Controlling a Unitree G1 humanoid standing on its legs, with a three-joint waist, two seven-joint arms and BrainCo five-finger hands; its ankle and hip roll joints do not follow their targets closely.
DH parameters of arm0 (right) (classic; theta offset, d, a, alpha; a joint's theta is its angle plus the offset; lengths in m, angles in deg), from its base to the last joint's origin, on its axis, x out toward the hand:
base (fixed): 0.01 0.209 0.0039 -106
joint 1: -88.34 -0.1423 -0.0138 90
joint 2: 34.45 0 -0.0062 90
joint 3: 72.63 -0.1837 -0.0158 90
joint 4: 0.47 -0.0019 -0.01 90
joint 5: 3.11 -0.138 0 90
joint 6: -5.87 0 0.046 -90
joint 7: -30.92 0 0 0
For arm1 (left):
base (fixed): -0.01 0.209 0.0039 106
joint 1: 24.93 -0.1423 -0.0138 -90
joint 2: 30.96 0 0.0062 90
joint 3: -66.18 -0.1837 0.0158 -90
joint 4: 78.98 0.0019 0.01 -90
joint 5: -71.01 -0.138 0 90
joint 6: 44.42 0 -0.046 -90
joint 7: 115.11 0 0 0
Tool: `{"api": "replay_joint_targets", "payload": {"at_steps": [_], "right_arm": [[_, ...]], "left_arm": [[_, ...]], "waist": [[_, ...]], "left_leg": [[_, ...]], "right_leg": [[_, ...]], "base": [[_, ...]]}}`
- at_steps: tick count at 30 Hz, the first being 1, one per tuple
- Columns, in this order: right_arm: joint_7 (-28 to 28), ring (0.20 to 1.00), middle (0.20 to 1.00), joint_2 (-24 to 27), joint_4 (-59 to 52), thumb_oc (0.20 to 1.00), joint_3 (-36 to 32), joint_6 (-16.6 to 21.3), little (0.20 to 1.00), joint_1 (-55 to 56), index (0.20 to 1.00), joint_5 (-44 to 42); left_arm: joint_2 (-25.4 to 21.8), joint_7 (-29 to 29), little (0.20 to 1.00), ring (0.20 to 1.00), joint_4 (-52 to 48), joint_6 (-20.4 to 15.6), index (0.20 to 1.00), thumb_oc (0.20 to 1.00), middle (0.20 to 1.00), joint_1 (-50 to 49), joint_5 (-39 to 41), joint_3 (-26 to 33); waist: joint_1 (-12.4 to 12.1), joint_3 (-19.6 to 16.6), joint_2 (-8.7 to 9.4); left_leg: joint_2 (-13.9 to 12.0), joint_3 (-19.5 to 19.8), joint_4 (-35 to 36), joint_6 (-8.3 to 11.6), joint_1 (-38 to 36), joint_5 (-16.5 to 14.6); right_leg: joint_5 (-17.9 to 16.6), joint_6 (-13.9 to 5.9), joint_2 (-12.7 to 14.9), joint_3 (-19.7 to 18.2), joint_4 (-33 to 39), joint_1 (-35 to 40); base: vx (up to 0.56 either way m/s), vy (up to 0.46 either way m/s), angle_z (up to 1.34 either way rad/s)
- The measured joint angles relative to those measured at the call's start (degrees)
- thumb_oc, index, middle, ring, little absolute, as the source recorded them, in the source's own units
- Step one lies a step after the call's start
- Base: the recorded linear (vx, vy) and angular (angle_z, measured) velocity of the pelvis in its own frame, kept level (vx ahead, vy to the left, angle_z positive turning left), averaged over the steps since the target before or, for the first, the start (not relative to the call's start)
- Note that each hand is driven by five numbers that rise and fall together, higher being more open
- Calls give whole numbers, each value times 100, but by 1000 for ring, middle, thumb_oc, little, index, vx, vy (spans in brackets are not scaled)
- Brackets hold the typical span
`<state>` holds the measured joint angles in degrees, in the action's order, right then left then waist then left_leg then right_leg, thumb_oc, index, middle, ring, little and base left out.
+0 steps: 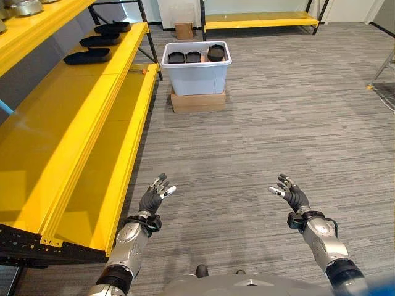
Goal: Move parts from the plastic box to the shelf.
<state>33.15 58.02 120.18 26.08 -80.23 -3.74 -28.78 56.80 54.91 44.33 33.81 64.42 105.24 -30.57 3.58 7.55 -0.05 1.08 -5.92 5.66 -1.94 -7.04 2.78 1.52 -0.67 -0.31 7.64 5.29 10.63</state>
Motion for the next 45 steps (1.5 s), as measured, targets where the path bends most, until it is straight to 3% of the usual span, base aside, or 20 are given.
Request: {"api": "replay_joint_targets", "payload": {"at_steps": [17, 30, 45], "right_arm": [[-43, 1000, 1000, 64, -24, 1000, 84, -43, 1000, -5, 1000, 121], [50, 1000, 1000, 44, -23, 1000, 128, -352, 1000, 2, 1000, 105], [105, 1000, 1000, 51, -56, 1000, 97, -346, 1000, 4, 1000, 141]], "left_arm": [[4, 104, 1000, 1000, -29, 257, 1000, 1000, 1000, -25, 13, 1], [1, -403, 1000, 1000, -29, 391, 1000, 1000, 1000, -25, -36, -14], [-24, -643, 1000, 1000, -34, 747, 1000, 1000, 1000, -4, -102, -65]], "waist": [[-4, 82, 12], [9, 77, 13], [30, 36, 112]], "left_leg": [[-4, 3, -4, 10, 10, -36], [-6, -2, 0, 10, 4, -36], [12, -53, 3, -47, -10, -73]], "right_leg": [[-17, 26, -5, -3, 0, -17], [-18, 25, -6, -3, -1, -11], [-33, 13, 8, -57, -43, -35]], "base": [[0, 0, 0], [6, 24, 0], [15, 79, -2]]}}
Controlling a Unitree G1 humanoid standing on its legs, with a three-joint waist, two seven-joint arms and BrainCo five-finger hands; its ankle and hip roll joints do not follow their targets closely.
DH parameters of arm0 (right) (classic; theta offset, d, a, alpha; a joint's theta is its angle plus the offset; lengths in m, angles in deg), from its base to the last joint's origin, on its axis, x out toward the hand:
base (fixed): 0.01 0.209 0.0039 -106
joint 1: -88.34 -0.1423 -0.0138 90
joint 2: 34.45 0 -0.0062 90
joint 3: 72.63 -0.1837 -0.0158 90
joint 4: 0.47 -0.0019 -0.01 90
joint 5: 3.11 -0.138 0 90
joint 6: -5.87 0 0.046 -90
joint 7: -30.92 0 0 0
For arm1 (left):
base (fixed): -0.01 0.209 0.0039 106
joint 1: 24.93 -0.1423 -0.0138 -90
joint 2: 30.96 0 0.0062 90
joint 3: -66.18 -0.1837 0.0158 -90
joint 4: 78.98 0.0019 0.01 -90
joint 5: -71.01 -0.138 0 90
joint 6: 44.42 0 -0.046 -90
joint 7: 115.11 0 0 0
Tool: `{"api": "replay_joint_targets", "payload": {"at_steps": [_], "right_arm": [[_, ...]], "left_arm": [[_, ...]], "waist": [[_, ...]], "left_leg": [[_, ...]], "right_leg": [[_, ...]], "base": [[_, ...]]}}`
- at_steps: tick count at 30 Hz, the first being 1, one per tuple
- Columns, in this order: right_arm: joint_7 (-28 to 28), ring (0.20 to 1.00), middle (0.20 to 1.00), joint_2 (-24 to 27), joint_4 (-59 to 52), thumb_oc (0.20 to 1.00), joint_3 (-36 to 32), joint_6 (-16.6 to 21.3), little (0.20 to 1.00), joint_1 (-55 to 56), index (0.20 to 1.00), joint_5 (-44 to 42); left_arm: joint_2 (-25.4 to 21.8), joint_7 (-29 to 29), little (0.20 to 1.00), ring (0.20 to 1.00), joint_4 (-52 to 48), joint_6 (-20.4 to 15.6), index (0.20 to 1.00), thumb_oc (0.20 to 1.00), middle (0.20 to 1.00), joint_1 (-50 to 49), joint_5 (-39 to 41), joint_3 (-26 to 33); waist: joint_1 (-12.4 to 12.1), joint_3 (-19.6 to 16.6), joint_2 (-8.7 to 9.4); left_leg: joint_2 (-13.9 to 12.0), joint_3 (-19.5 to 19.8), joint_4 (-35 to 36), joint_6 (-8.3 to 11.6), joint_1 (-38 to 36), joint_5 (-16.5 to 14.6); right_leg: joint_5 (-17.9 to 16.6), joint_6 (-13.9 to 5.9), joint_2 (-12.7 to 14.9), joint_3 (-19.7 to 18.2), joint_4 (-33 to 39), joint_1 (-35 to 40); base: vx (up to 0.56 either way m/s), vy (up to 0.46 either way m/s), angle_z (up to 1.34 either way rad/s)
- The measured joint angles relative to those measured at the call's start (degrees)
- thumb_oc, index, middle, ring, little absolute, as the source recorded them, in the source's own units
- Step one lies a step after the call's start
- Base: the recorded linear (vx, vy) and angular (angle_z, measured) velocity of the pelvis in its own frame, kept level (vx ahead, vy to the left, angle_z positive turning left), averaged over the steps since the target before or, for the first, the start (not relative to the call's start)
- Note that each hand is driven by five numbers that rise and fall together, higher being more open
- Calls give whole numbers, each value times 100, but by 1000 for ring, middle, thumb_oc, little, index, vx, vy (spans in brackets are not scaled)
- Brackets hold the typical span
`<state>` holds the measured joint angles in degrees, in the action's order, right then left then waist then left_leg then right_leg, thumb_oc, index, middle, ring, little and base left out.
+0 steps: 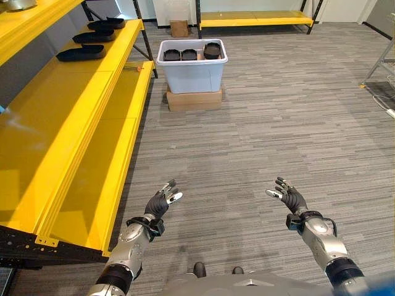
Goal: Move parts from the plastic box to the shelf.
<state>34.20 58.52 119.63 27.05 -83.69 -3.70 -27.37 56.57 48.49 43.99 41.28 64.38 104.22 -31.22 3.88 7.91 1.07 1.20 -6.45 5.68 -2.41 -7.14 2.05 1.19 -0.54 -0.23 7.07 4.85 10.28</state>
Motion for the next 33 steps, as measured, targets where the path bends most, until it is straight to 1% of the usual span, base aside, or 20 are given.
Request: {"api": "replay_joint_targets", "payload": {"at_steps": [7, 8, 9, 10, 12, 13, 14, 16, 19, 20, 23, 24, 25, 26, 27, 28, 29, 31, 32, 33], "right_arm": [[57, 1000, 1000, 8, -445, 1000, 1, 66, 1000, -14, 1000, 85], [46, 1000, 1000, 8, -446, 1000, 0, 83, 1000, -33, 1000, 85], [1, 1000, 1000, 13, -443, 1000, -1, 107, 1000, -41, 1000, 85], [-48, 1000, 1000, 10, -444, 1000, 2, 115, 1000, -44, 1000, 85], [-117, 1000, 1000, 9, -444, 1000, 3, 117, 1000, -39, 1000, 85], [-130, 1000, 1000, 9, -443, 1000, 2, 122, 1000, -43, 1000, 86], [-139, 1000, 1000, 17, -442, 1000, -1, 125, 1000, -124, 1000, 86], [-152, 1000, 1000, 14, -443, 1000, 2, 127, 1000, -256, 1000, 86], [-170, 1000, 1000, 9, -448, 1000, 8, 130, 1000, -253, 1000, 89], [-183, 1000, 1000, 18, -452, 1000, 1, 158, 1000, -249, 1000, 92], [-185, 1000, 1000, 19, -451, 1000, -11, 190, 1000, -176, 1000, 92], [-185, 1000, 1000, 21, -437, 1000, -33, 229, 1000, -118, 1000, 93], [-186, 1000, 1000, 21, -435, 1000, -34, 238, 1000, -89, 1000, 93], [-183, 1000, 1000, 11, -420, 1000, -40, 275, 1000, -74, 1000, 92], [-180, 1000, 1000, 4, -407, 1000, -52, 325, 1000, -44, 1000, 92], [-181, 1000, 1000, 4, -380, 1000, -54, 333, 1000, -24, 1000, 92], [-183, 1000, 1000, -1, -320, 1000, -54, 334, 1000, -14, 1000, 92], [-182, 1000, 1000, -1, -270, 1000, -124, 337, 1000, 28, 1000, 92], [-204, 1000, 1000, -5, -298, 1000, -213, 393, 1000, 163, 1000, 94], [-235, 1000, 1000, 22, -320, 1000, -267, 426, 1000, 228, 1000, 99]], "left_arm": [[-9, -105, 1000, 1000, -74, -1, 1000, 1000, 1000, 50, -4, -55], [-14, -103, 1000, 1000, -73, -1, 1000, 1000, 1000, 89, -1, -66], [-13, -89, 1000, 1000, -65, 6, 1000, 1000, 1000, 171, 81, -123], [-12, -97, 1000, 1000, -65, 14, 1000, 1000, 1000, 238, 165, -161], [-24, -103, 1000, 1000, -67, 15, 1000, 1000, 1000, 268, 166, -166], [-32, -103, 1000, 1000, -65, 14, 1000, 1000, 1000, 266, 170, -170], [-39, -103, 1000, 1000, -64, 14, 1000, 1000, 1000, 272, 187, -192], [-45, -114, 1000, 1000, -63, 38, 1000, 1000, 1000, 265, 198, -245], [-53, -122, 1000, 1000, -64, 100, 1000, 1000, 1000, 252, 196, -275], [-55, -125, 1000, 1000, -65, 130, 1000, 1000, 1000, 263, 195, -272], [-31, -125, 1000, 1000, -62, 170, 1000, 1000, 1000, 277, 193, -280], [-7, -126, 1000, 1000, -52, 183, 1000, 1000, 1000, 299, 186, -291], [10, -126, 1000, 1000, -37, 194, 1000, 1000, 1000, 297, 183, -292], [14, -144, 1000, 1000, 45, 191, 1000, 1000, 1000, 301, 177, -313], [24, -192, 1000, 1000, 161, 197, 1000, 1000, 1000, 298, 156, -341], [37, -217, 1000, 1000, 239, 215, 1000, 1000, 1000, 257, 148, -351], [41, -271, 1000, 1000, 275, 213, 1000, 1000, 1000, 142, 96, -407], [22, -356, 1000, 1000, 277, 215, 1000, 1000, 1000, -66, 87, -549], [-4, -379, 1000, 1000, 271, 216, 1000, 1000, 1000, -145, 31, -669], [21, -371, 1000, 1000, 298, 218, 1000, 1000, 1000, -89, -22, -697]], "waist": [[56, 9, -31], [60, 26, -52], [63, 65, -104], [71, 94, -145], [109, 102, -149], [115, 91, -119], [103, 148, -115], [120, 247, -153], [116, 284, -135], [140, 352, -133], [214, 396, -109], [252, 451, -104], [272, 479, -105], [259, 532, -105], [263, 586, -147], [263, 654, -200], [268, 675, -205], [265, 638, -156], [303, 469, 67], [292, 378, 205]], "left_leg": [[0, -71, 1, -93, 14, -39], [-1, -85, 0, -107, 19, -49], [-15, -88, 1, -147, 21, -53], [-13, -92, 0, -193, 15, -47], [-1, -91, -1, -209, 6, -41], [53, -89, -2, -239, 11, -38], [83, -122, -2, -280, 10, -28], [94, -150, -3, -309, 10, -10], [92, -128, -10, -344, -37, -31], [69, -34, -28, -392, -34, -43], [75, 94, -35, -401, -8, -40], [68, 181, -108, -453, 2, -63], [61, 232, -107, -447, -36, -87], [18, 280, -125, -428, -119, -152], [-70, 311, -262, -393, -116, -280], [-184, 384, -343, -321, -172, -386], [-317, 429, -374, -199, -274, -517], [-501, 552, -356, 60, -502, -686], [-506, 825, -248, 264, -659, -812], [-499, 933, -157, 386, -761, -869]], "right_leg": [[133, -158, 41, -47, -546, -316], [185, -236, 53, -52, -739, -422], [224, -283, 59, -71, -1107, -611], [307, -405, 83, -94, -1553, -824], [468, -550, 158, -137, -2027, -1034], [475, -573, 185, -137, -2131, -1100], [493, -576, 204, -143, -2405, -1244], [462, -632, 236, -138, -2946, -1544], [481, -757, 276, -146, -3487, -1873], [577, -743, 265, -143, -3303, -1997], [500, -768, 284, -125, -2505, -2091], [245, -853, 394, -114, -1899, -2138], [86, -879, 493, -112, -1500, -2160], [-143, -938, 603, -130, -1269, -2263], [-404, -981, 665, -147, -1051, -2333], [-495, -1043, 685, -147, -896, -2354], [-515, -1087, 684, -158, -927, -2366], [-462, -1091, 658, -235, -1234, -2255], [-130, -1126, 645, -495, -1445, -2019], [-302, -774, 597, -583, -1408, -1903]], "base": [[-1, 101, -8], [-24, 145, -10], [-15, 107, -7], [-2, 129, -2], [13, 117, 5], [25, 115, -5], [34, 88, -10], [63, 68, -11], [125, 5, -1], [192, -63, 13], [189, -99, 25], [193, -102, 40], [239, -120, 33], [317, -144, 22], [334, -143, 19], [400, -173, 26], [339, -150, 25], [332, -154, 48], [342, -165, 85], [372, -183, 84]]}}
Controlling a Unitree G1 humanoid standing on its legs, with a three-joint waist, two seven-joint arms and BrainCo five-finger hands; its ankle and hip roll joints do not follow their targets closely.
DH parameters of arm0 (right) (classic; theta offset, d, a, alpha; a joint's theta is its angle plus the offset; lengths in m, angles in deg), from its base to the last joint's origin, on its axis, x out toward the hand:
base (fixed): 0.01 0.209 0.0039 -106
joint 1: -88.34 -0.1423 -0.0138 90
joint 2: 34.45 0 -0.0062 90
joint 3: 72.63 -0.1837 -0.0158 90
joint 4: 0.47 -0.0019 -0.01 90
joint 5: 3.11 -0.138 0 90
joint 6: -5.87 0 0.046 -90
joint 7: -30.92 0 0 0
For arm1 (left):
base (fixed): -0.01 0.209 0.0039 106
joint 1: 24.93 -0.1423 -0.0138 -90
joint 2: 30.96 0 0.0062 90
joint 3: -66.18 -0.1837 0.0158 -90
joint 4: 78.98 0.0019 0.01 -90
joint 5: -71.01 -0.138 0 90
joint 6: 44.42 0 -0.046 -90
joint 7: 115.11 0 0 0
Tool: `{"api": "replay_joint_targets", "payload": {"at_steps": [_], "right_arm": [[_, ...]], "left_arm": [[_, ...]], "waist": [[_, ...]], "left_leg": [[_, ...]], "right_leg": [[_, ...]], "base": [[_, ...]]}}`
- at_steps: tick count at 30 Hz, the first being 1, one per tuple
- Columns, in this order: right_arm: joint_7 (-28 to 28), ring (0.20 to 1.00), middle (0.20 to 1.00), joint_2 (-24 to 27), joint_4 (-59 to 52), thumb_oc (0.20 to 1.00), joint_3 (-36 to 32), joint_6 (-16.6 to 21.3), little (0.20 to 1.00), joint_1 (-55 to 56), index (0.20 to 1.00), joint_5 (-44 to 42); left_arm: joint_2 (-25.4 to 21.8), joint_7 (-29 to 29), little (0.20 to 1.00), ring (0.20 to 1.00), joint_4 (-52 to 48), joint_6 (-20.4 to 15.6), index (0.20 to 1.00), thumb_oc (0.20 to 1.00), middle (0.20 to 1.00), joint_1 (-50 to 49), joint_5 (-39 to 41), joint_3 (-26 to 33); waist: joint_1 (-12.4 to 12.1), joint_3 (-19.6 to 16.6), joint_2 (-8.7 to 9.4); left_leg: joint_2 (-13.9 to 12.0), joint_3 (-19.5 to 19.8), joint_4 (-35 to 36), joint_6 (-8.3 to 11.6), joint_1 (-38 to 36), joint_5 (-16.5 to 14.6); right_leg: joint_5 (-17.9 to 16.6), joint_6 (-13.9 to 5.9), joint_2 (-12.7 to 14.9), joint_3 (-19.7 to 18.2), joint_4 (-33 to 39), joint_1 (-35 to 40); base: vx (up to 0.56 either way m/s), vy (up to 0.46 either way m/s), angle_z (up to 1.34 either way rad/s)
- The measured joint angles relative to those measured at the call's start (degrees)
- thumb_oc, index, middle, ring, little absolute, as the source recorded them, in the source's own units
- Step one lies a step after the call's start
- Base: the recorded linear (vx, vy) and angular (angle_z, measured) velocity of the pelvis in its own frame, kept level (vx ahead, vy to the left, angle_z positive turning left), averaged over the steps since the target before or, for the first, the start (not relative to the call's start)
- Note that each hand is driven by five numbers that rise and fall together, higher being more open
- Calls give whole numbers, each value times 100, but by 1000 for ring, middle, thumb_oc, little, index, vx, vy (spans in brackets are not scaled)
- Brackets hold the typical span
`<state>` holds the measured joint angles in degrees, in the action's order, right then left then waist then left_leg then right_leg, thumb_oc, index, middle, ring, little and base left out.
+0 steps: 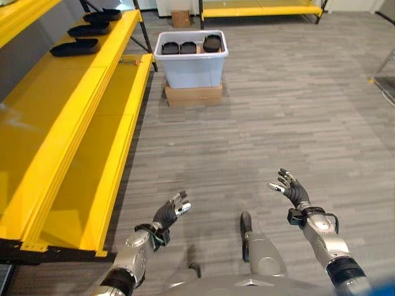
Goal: Move parts from the plastic box to the shelf.
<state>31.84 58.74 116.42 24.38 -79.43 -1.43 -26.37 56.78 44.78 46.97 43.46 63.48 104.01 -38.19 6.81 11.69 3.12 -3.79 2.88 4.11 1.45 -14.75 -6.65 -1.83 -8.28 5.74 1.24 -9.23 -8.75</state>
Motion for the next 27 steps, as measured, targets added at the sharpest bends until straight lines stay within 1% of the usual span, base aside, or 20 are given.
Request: {"api": "replay_joint_targets", "payload": {"at_steps": [1, 2, 3, 4, 6, 8, 9, 10, 12, 13, 15, 16, 17, 19, 20, 21, 22, 24, 26, 27], "right_arm": [[-65, 1000, 1000, 54, 4, 1000, -35, 8, 1000, -59, 1000, 16], [-123, 1000, 1000, 191, -10, 1000, 1, 18, 1000, -199, 1000, 87], [-129, 1000, 1000, 242, -11, 1000, 19, 25, 1000, -229, 1000, 113], [-148, 1000, 1000, 225, -11, 1000, 25, 40, 1000, -240, 1000, 119], [-139, 1000, 1000, 221, -3, 1000, 94, 41, 1000, -246, 1000, 207], [-138, 1000, 1000, 228, -60, 1000, 104, 40, 1000, -239, 1000, 215], [-138, 1000, 1000, 228, -86, 1000, 105, 40, 1000, -240, 1000, 215], [-133, 1000, 1000, 232, -87, 1000, 108, 39, 1000, -234, 1000, 223], [-135, 1000, 1000, 239, -88, 1000, 109, 39, 1000, -250, 1000, 222], [-136, 1000, 1000, 239, -92, 1000, 121, 40, 1000, -248, 1000, 221], [-136, 1000, 1000, 241, -92, 1000, 127, 43, 1000, -251, 1000, 220], [-146, 1000, 1000, 241, -89, 1000, 117, 45, 1000, -218, 1000, 219], [-158, 1000, 1000, 235, -78, 1000, 115, 45, 1000, -202, 1000, 219], [-162, 1000, 1000, 209, -70, 1000, 130, 46, 1000, -188, 1000, 219], [-149, 1000, 1000, 211, -73, 1000, 144, 74, 1000, -193, 1000, 218], [-147, 1000, 1000, 212, -71, 1000, 142, 77, 1000, -194, 1000, 218], [-131, 1000, 1000, 201, -74, 1000, 144, 77, 1000, -160, 1000, 218], [-114, 1000, 1000, 213, -80, 1000, 136, 75, 1000, -135, 1000, 218], [-105, 1000, 1000, 221, -97, 1000, 134, 71, 1000, -70, 1000, 220], [-101, 1000, 1000, 214, -92, 1000, 143, 66, 1000, -11, 1000, 221]], "left_arm": [[94, -4, 1000, 1000, -43, 8, 1000, 1000, 1000, 26, 0, -47], [217, -7, 1000, 1000, -139, 9, 1000, 1000, 1000, 19, 2, -83], [259, -9, 1000, 1000, -156, 10, 1000, 1000, 1000, 48, 5, -87], [243, -7, 1000, 1000, -161, 8, 1000, 1000, 1000, 145, 23, -79], [240, 5, 1000, 1000, -251, 23, 1000, 1000, 1000, 219, 276, 8], [392, 9, 1000, 1000, -270, 25, 1000, 1000, 1000, 101, 464, 299], [405, 12, 1000, 1000, -270, 24, 1000, 1000, 1000, 84, 463, 346], [417, 20, 1000, 1000, -270, 19, 1000, 1000, 1000, 66, 465, 374], [427, 56, 1000, 1000, -276, -9, 1000, 1000, 1000, 63, 464, 383], [428, 74, 1000, 1000, -289, -62, 1000, 1000, 1000, 82, 467, 408], [433, 176, 1000, 1000, -317, -95, 1000, 1000, 1000, 119, 467, 421], [447, 287, 1000, 1000, -318, -93, 1000, 1000, 1000, 243, 464, 422], [462, 315, 1000, 1000, -326, -93, 1000, 1000, 1000, 331, 457, 423], [471, 374, 1000, 1000, -340, -92, 1000, 1000, 1000, 441, 453, 421], [465, 428, 1000, 1000, -371, -81, 1000, 1000, 1000, 457, 453, 428], [461, 431, 1000, 1000, -370, -76, 1000, 1000, 1000, 454, 453, 428], [425, 431, 1000, 1000, -367, -70, 1000, 1000, 1000, 431, 453, 427], [398, 434, 1000, 1000, -362, -70, 1000, 1000, 1000, 428, 454, 428], [396, 435, 1000, 1000, -357, -69, 1000, 1000, 1000, 423, 457, 427], [400, 437, 1000, 1000, -310, -70, 1000, 1000, 1000, 415, 463, 427]], "waist": [[-15, -2, -75], [-15, -39, -260], [25, -67, -318], [34, -80, -350], [8, -47, -319], [14, -93, -262], [8, -92, -259], [0, -101, -210], [-20, -107, -219], [-6, -114, -200], [3, -122, -191], [16, -122, -158], [5, -118, -127], [-2, -126, -16], [-19, -135, 36], [-16, -131, 30], [12, -152, 36], [28, -151, 30], [23, -152, 35], [0, -151, 31]], "left_leg": [[-75, 44, -116, -9, -4, -44], [30, 10, -131, -41, -28, -57], [86, -127, -83, -78, -55, -95], [71, -252, -30, -117, -157, -99], [-159, -327, -241, 9, -239, -152], [-295, -381, -670, 41, -227, -177], [-329, -395, -751, 38, -209, -171], [-306, -424, -1122, 75, -14, -151], [-284, -419, -1408, 126, 54, -97], [-284, -440, -1950, 216, 327, -138], [-299, -562, -2526, 246, 624, -136], [-305, -572, -3256, 355, 1049, -15], [-306, -566, -3757, 395, 1376, 25], [-240, -591, -4286, 362, 1841, 4], [-156, -798, -4081, 273, 2005, -49], [-143, -882, -3869, 265, 2027, -55], [-174, -1141, -3197, 171, 1966, -101], [-224, -1349, -2265, 131, 1879, -55], [-235, -1417, -1164, 174, 1804, 184], [-274, -1450, -575, 214, 1807, 494]], "right_leg": [[4, 30, -144, 30, -34, 23], [-31, 112, -406, 41, 131, 132], [-119, 398, -601, 99, 231, 223], [-78, 606, -753, 141, 262, 318], [87, 842, -995, 254, 347, 529], [271, 1075, -1150, 251, 434, 788], [318, 1147, -1188, 255, 453, 829], [292, 1252, -1160, 257, 522, 935], [365, 1293, -1161, 263, 540, 994], [339, 1369, -1131, 293, 604, 1063], [358, 1394, -1110, 305, 646, 1096], [400, 1589, -1070, 368, 649, 1108], [405, 1603, -1036, 408, 676, 1122], [409, 1645, -931, 454, 711, 1145], [403, 1642, -867, 451, 734, 1218], [423, 1635, -854, 449, 761, 1287], [417, 1607, -849, 483, 923, 1444], [390, 1570, -848, 513, 1020, 1554], [375, 1487, -841, 556, 1179, 1673], [416, 1359, -841, 579, 1321, 1806]], "base": [[245, -125, 27], [334, -164, 2], [343, -159, -11], [480, -226, -2], [390, -203, -6], [395, -262, -2], [403, -307, 10], [237, -218, 7], [169, -185, 3], [133, -170, 3], [138, -199, 11], [106, -144, 24], [93, -91, 29], [110, 10, 15], [197, 83, 1], [233, 151, 4], [199, 188, 5], [168, 159, 12], [192, 129, 22], [232, 127, 21]]}}
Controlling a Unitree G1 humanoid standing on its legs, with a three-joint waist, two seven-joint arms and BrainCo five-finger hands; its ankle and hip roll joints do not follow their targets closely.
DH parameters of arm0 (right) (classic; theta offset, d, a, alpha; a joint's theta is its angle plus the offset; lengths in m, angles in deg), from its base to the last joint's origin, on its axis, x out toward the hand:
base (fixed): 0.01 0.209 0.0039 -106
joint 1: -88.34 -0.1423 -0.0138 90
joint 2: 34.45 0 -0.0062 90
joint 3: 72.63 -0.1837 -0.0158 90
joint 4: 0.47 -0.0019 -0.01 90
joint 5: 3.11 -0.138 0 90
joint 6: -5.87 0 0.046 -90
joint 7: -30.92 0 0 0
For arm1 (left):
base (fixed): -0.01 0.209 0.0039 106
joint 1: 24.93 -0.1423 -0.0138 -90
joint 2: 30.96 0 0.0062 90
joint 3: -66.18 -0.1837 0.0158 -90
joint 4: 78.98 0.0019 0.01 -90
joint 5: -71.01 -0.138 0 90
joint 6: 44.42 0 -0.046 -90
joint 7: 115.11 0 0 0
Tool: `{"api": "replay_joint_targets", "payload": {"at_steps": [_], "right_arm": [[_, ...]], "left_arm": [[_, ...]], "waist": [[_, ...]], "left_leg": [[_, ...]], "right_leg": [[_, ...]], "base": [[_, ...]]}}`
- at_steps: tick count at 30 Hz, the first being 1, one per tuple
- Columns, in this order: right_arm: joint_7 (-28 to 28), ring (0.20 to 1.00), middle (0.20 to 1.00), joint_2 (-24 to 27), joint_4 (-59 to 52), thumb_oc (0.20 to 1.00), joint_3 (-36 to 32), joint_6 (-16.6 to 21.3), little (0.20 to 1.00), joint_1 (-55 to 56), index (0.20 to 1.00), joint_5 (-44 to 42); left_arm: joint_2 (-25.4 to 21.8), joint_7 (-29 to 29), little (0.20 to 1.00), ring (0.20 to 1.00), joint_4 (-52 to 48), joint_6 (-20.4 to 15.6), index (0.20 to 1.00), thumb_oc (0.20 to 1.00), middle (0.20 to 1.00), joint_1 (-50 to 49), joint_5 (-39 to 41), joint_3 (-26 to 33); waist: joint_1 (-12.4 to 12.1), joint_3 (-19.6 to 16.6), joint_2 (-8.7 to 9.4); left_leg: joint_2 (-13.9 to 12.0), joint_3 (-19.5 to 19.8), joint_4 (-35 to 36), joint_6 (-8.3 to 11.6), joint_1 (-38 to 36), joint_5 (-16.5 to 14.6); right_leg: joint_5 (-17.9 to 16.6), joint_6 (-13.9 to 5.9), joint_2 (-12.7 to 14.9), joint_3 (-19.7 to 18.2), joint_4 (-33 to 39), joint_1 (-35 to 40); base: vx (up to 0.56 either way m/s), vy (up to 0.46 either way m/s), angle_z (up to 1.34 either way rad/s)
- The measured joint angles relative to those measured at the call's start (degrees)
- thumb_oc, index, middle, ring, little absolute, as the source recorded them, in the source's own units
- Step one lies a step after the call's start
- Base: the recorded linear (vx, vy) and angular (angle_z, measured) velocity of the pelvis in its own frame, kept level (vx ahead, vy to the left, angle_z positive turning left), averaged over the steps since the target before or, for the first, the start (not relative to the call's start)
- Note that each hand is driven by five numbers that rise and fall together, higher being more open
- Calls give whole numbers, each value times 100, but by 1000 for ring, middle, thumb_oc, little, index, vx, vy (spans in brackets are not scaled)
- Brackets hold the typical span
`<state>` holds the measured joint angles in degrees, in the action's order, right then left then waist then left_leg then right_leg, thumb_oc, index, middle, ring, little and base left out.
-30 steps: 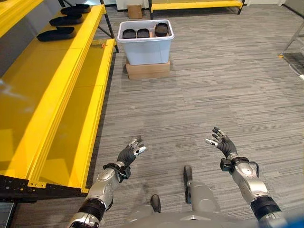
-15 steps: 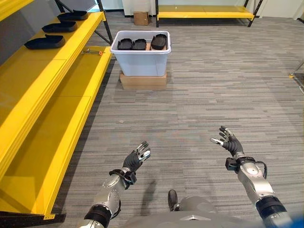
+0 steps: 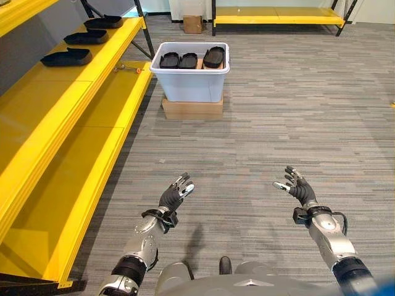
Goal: Move parts from the plastic box to the shelf.
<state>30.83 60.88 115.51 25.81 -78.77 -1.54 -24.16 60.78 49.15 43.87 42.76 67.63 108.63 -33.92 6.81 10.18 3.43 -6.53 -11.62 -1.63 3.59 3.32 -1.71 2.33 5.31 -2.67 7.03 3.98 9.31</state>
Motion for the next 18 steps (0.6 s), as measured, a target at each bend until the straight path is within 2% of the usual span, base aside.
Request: {"api": "replay_joint_targets", "payload": {"at_steps": [1, 2, 3, 5, 6, 7, 9, 10, 11, 12, 13, 14, 17, 18], "right_arm": [[3, 1000, 1000, 0, 0, 1000, 10, -3, 1000, 21, 1000, 0], [40, 1000, 1000, 5, 3, 1000, 5, -8, 1000, 23, 1000, 94], [99, 1000, 1000, 11, 28, 1000, 22, -8, 1000, 25, 1000, 167], [235, 1000, 1000, 18, 49, 1000, 103, -13, 1000, 22, 1000, 223], [313, 1000, 1000, 12, 49, 1000, 133, -25, 1000, 43, 1000, 218], [493, 1000, 1000, 9, 65, 1000, 155, -65, 1000, 75, 1000, 214], [675, 1000, 1000, 39, 80, 1000, 159, -64, 1000, 92, 1000, 209], [723, 1000, 1000, 1, 73, 1000, 240, -66, 1000, 103, 1000, 187], [750, 1000, 1000, -8, 65, 1000, 277, -68, 1000, 104, 1000, 139], [764, 1000, 1000, -16, 64, 1000, 290, -70, 1000, 130, 1000, 96], [763, 1000, 1000, -60, 62, 1000, 292, -74, 1000, 167, 1000, 88], [682, 1000, 1000, -155, 43, 1000, 339, -75, 1000, 184, 1000, 85], [544, 1000, 1000, -303, -55, 1000, 349, -68, 1000, 3, 1000, 84], [386, 1000, 1000, -333, -166, 1000, 360, -68, 1000, -102, 1000, 85]], "left_arm": [[2, 4, 1000, 1000, 26, 0, 1000, 1000, 1000, -24, 1, 1], [8, 10, 1000, 1000, 108, -2, 1000, 1000, 1000, -83, 8, 0], [15, 10, 1000, 1000, 176, -19, 1000, 1000, 1000, -108, -2, 3], [29, 18, 1000, 1000, 356, -72, 1000, 1000, 1000, -128, -16, 17], [30, 36, 1000, 1000, 378, -97, 1000, 1000, 1000, -164, -56, 18], [30, 101, 1000, 1000, 378, -211, 1000, 1000, 1000, -288, -86, 32], [40, 157, 1000, 1000, 376, -365, 1000, 1000, 1000, -465, -65, 75], [-24, 249, 1000, 1000, 348, -439, 1000, 1000, 1000, -477, -70, 234], [-46, 277, 1000, 1000, 271, -461, 1000, 1000, 1000, -412, -72, 307], [-83, 305, 1000, 1000, 247, -502, 1000, 1000, 1000, -344, -72, 338], [-99, 316, 1000, 1000, 221, -511, 1000, 1000, 1000, -295, -72, 341], [-221, 324, 1000, 1000, 215, -509, 1000, 1000, 1000, -160, -122, 334], [-224, 339, 1000, 1000, 214, -508, 1000, 1000, 1000, -107, -244, 323], [-206, 418, 1000, 1000, 211, -492, 1000, 1000, 1000, -115, -234, 230]], "waist": [[-13, -5, -8], [-57, 23, -73], [-117, 28, -108], [-270, 95, -145], [-312, 107, -161], [-376, 121, -173], [-479, 65, -273], [-452, 58, -130], [-448, 142, -30], [-453, 170, -18], [-453, 185, 26], [-467, 171, 137], [-498, 170, 122], [-497, 190, 51]], "left_leg": [[-20, -21, 283, 35, -14, 175], [-93, 63, 740, 94, 64, 474], [-130, 199, 741, 179, 194, 547], [-203, 436, 737, 197, 463, 573], [-223, 424, 730, 194, 578, 572], [-202, 416, 687, 176, 604, 560], [-177, 420, 404, 66, 467, 370], [126, 297, 149, -40, 413, 741], [302, 252, 138, -186, 308, 845], [394, 263, 154, -369, 252, 1007], [491, 259, 160, -459, 202, 1034], [700, 253, 265, -600, 42, 935], [867, 176, 359, -793, -138, 768], [882, 126, 508, -853, -332, 760]], "right_leg": [[-4, -27, 0, 1, 79, 71], [92, -41, 1, -45, 143, 210], [139, -25, 9, -122, 133, 238], [241, -94, 101, -333, 134, 377], [289, -159, 179, -401, 131, 440], [449, -347, 378, -542, 121, 609], [720, -597, 571, -829, -46, 704], [883, -878, 945, -939, -238, 814], [977, -1033, 1133, -831, -513, 776], [1036, -1126, 1170, -726, -721, 707], [1082, -1198, 1161, -672, -841, 684], [1143, -1237, 1080, -544, -1033, 622], [1057, -1249, 1054, -290, -1410, 476], [990, -1355, 1083, -366, -1995, 250]], "base": [[376, 211, 17], [378, 222, 4], [382, 237, -14], [271, 189, -37], [402, 321, -58], [422, 341, -69], [364, 284, -90], [337, 258, -71], [307, 233, -40], [250, 184, -13], [273, 206, 6], [281, 227, 6], [234, 226, -4], [245, 258, 3]]}}
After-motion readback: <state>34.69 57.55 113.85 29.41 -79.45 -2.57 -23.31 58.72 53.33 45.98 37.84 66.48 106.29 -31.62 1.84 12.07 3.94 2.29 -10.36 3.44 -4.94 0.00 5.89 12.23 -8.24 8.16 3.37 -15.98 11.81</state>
